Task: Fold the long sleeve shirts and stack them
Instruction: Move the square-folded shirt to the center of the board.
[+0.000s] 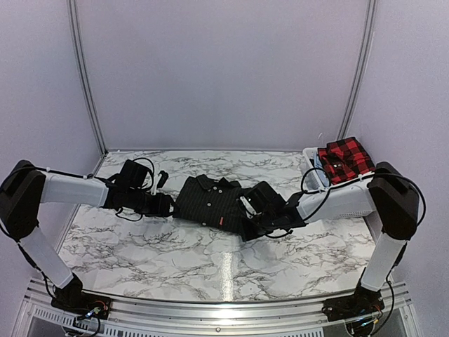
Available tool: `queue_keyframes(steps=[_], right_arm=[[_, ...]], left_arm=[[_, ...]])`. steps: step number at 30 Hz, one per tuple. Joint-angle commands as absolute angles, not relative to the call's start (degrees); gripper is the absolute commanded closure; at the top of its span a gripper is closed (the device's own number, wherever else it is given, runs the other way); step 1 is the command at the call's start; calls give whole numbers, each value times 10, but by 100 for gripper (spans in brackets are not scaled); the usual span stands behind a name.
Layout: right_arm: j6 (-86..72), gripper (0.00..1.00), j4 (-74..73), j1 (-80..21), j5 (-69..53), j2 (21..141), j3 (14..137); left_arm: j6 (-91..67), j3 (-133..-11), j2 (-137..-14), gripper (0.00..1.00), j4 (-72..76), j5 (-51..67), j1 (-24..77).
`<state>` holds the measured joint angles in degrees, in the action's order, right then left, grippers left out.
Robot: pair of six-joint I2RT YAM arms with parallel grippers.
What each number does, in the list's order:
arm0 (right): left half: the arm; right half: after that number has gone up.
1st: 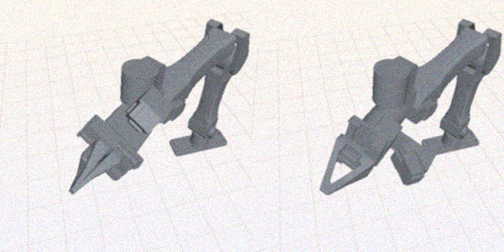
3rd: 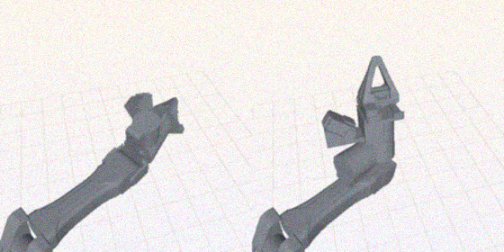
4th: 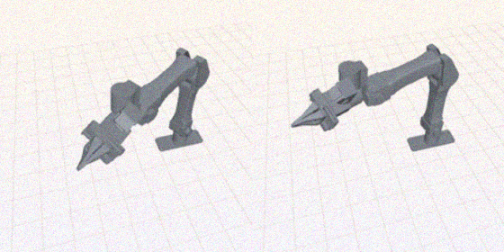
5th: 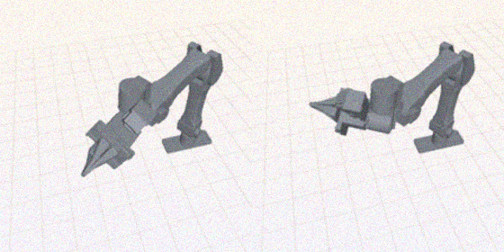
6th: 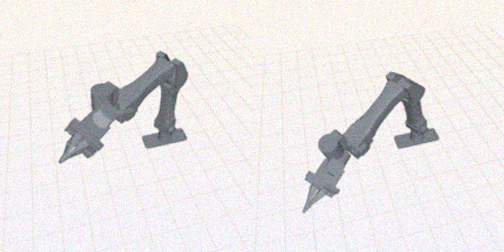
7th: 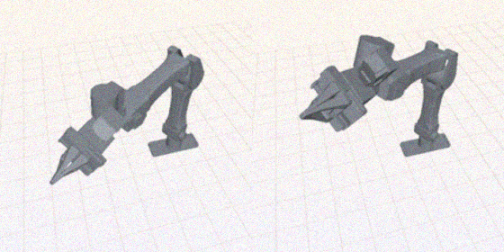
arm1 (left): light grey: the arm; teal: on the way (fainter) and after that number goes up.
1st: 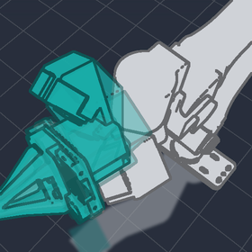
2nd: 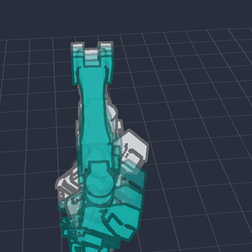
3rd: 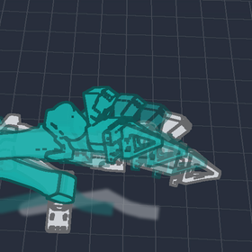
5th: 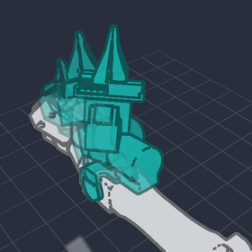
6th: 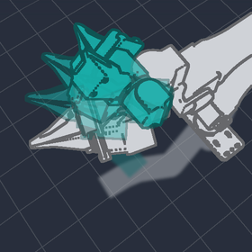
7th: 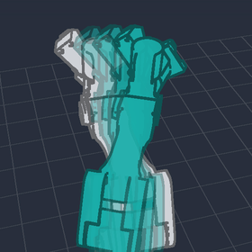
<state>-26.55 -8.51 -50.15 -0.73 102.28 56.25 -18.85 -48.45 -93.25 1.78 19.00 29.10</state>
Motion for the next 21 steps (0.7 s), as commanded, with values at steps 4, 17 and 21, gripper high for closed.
queue_keyframes(steps=[4,17,21], right_arm=[[-260,100,-117,-474,29,996,576],[-247,100,-134,-436,22,968,544],[-246,100,-133,-433,22,968,541]], left_arm=[[-170,-473,-910,39,14,193,300],[-135,-502,-986,52,8,143,383],[-132,-519,-1010,54,3,124,388]])
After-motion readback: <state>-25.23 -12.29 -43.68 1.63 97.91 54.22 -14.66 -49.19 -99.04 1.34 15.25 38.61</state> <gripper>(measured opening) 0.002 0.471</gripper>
